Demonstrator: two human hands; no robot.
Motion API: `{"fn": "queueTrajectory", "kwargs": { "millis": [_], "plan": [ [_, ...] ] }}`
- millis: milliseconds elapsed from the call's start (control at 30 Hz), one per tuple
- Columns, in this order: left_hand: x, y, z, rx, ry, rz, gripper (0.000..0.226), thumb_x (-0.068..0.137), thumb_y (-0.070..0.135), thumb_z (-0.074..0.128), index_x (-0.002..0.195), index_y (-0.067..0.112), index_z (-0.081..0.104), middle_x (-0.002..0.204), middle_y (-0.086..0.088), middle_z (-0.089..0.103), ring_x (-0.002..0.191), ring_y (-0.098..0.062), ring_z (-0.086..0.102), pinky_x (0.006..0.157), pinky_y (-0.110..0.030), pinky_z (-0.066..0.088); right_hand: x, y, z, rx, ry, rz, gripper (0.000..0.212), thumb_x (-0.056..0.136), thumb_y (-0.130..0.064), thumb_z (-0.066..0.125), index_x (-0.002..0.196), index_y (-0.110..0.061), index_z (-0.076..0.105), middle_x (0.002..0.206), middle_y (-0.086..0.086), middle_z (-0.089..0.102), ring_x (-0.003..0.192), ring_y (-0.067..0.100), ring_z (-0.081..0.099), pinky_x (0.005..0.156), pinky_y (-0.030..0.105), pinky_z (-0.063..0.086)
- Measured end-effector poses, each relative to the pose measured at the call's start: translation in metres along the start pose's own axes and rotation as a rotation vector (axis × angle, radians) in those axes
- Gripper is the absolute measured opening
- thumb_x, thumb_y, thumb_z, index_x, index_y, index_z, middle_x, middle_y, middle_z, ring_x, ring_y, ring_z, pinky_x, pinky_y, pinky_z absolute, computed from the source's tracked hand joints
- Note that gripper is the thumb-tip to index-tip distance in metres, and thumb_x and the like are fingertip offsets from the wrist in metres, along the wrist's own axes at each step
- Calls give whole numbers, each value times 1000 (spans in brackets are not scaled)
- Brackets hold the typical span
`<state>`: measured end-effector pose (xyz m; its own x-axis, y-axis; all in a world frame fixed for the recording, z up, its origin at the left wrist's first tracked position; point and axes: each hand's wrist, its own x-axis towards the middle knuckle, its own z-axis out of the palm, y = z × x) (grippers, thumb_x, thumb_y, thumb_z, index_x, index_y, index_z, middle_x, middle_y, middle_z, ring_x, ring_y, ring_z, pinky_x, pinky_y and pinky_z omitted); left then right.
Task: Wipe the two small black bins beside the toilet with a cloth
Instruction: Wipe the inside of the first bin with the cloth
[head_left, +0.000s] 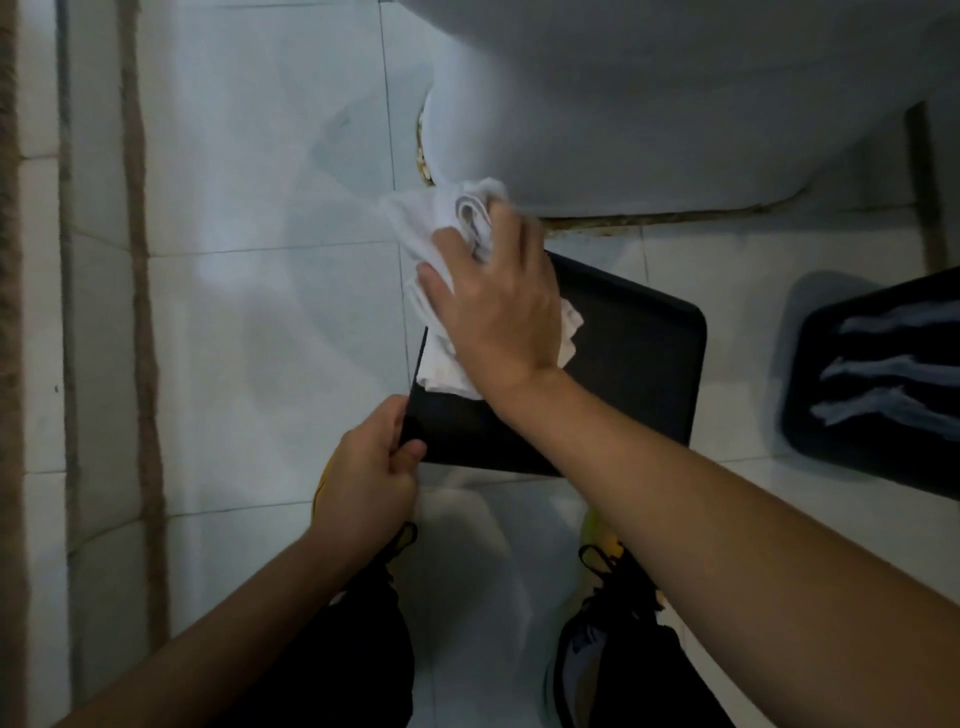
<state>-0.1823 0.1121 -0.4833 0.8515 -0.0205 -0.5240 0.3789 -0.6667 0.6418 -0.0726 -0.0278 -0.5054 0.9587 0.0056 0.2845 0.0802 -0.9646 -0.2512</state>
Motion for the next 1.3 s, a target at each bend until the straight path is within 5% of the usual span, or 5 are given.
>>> {"fn": "queueTrajectory", "kwargs": {
  "millis": [133,567,867,1133,1300],
  "plan": [
    [-6,-2,0,25,-26,14,25,78,20,50,99,32,55,79,8,63,76,-19,61,68,-43,54,-7,13,-4,45,70,-8,27,93,-38,62,99,-13,70,111,22,62,90,33,58,68,38,54],
    [-6,17,-11,-406,-77,-1,42,90,-12,55,122,16,52,108,4,71,102,-9,68,91,-29,55,-98,68,-74,275,-54,400,36,95,-42,62,119,-15,68,125,10,40,115,12,43,92,17,37],
    [36,66,-23,-258,-26,-23,36,98,33,51,133,25,46,116,12,61,102,-6,62,72,-14,52,-83,80,-93,437,-198,586,88,78,-64,66,151,-34,27,137,2,28,118,13,43,95,29,44],
    [50,68,-3,-401,-99,-138,30,105,36,30,103,29,60,102,5,66,93,-10,65,72,-23,54,-76,92,-98,5,-631,-119,132,51,-88,65,158,-39,6,167,7,-7,151,43,-10,107,68,32],
    [53,66,-2,-449,-113,-145,30,105,36,31,107,29,60,103,4,68,91,-10,67,73,-24,56,-60,107,-95,-130,-696,-425,114,54,-77,76,152,-41,31,164,13,17,139,52,25,86,59,49]
  ]
}}
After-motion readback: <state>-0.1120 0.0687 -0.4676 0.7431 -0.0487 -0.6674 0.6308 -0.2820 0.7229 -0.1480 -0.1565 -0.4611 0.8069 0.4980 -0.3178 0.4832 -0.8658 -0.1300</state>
